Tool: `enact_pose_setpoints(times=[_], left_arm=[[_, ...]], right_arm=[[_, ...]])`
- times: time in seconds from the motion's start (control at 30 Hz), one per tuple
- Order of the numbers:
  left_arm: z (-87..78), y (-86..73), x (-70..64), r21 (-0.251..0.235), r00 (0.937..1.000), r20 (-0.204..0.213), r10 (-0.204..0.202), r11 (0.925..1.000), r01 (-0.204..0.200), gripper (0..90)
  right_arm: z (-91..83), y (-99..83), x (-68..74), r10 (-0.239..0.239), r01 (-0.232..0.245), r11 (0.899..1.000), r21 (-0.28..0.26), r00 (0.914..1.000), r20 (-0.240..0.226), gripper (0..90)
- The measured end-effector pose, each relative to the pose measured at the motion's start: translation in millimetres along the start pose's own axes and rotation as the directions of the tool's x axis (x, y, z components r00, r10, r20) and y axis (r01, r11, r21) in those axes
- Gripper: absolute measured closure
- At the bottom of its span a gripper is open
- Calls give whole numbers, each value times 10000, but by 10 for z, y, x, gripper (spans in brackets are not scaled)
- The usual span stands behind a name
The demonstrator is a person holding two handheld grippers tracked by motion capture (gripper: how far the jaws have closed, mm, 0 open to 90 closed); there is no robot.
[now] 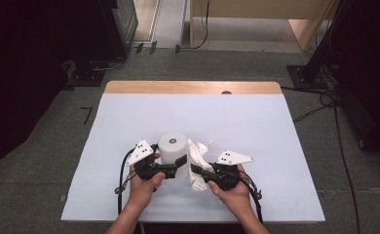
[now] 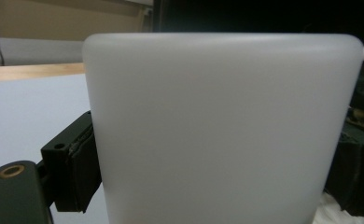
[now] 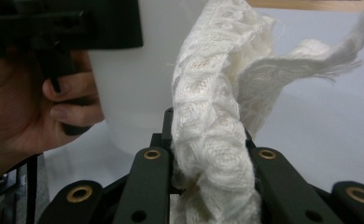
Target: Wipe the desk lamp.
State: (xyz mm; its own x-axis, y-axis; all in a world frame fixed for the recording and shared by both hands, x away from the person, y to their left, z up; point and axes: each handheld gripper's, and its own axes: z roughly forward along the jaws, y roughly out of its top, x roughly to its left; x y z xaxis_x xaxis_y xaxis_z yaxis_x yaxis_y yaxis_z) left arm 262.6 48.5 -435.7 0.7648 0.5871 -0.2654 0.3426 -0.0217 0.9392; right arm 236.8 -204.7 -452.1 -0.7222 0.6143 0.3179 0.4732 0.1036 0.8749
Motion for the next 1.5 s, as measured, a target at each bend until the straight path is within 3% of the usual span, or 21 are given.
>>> enact_pose_setpoints(times=[0.17,0.27,0.37,0.57,0.67,0.77,0.83,0.93,1.03,1.1,1.2,1.27,1.37,1.43,1.5], left_arm=[[53,-24,-75,351,9960,726,523,9979,-549,83],[102,-49,-149,546,9897,840,1159,9912,-1207,83],[150,-86,-167,844,9865,951,1334,9863,-1416,82],[213,-135,-135,1351,9883,873,1252,9814,-1362,82],[224,-151,-113,1513,9888,616,1362,9779,-1442,82],[238,-170,-55,1531,9899,-128,1409,9786,-1373,82],[249,-197,-3,1431,9847,-575,1643,9775,-1547,82],[266,-238,65,1377,9692,-1299,2090,9718,-1911,82],[278,-280,115,1521,9625,-1558,2220,9682,-1987,82],[262,-294,141,1405,9663,-1541,2061,9726,-1850,81],[223,-305,151,1581,9593,-1633,2304,9659,-2051,81],[189,-312,158,1735,9605,-1613,2269,9646,-1988,79],[140,-318,163,1885,9573,-1732,2313,9618,-1983,76],[121,-323,155,1855,9574,-1915,2162,9658,-1810,69],[107,-345,126,1712,9501,-2543,1805,9753,-1395,11]], right_arm=[[-73,25,-73,128,-122,9997,-227,9996,265,763],[-117,42,-115,214,-197,9990,-412,9989,413,763],[-155,50,-154,288,-253,9977,-626,9981,553,763],[-236,99,-161,86,-26,9951,-989,9982,597,763],[-257,111,-168,41,28,9941,-1085,9980,633,762],[-290,121,-192,51,47,9930,-1177,9965,830,762],[-320,126,-223,158,-25,9918,-1278,9945,1034,762],[-346,122,-262,403,-237,9907,-1343,9917,1223,762],[-347,114,-279,435,-259,9906,-1346,9906,1298,762],[-340,112,-274,436,-260,9908,-1331,9903,1317,762],[-336,109,-265,352,-180,9918,-1266,9902,1349,762],[-339,107,-263,355,-188,9921,-1240,9903,1343,762],[-347,108,-271,315,-139,9917,-1277,9902,1363,761],[-353,111,-273,341,-158,9913,-1305,9897,1387,761],[-354,111,-273,321,-136,9915,-1291,9894,1418,761]])
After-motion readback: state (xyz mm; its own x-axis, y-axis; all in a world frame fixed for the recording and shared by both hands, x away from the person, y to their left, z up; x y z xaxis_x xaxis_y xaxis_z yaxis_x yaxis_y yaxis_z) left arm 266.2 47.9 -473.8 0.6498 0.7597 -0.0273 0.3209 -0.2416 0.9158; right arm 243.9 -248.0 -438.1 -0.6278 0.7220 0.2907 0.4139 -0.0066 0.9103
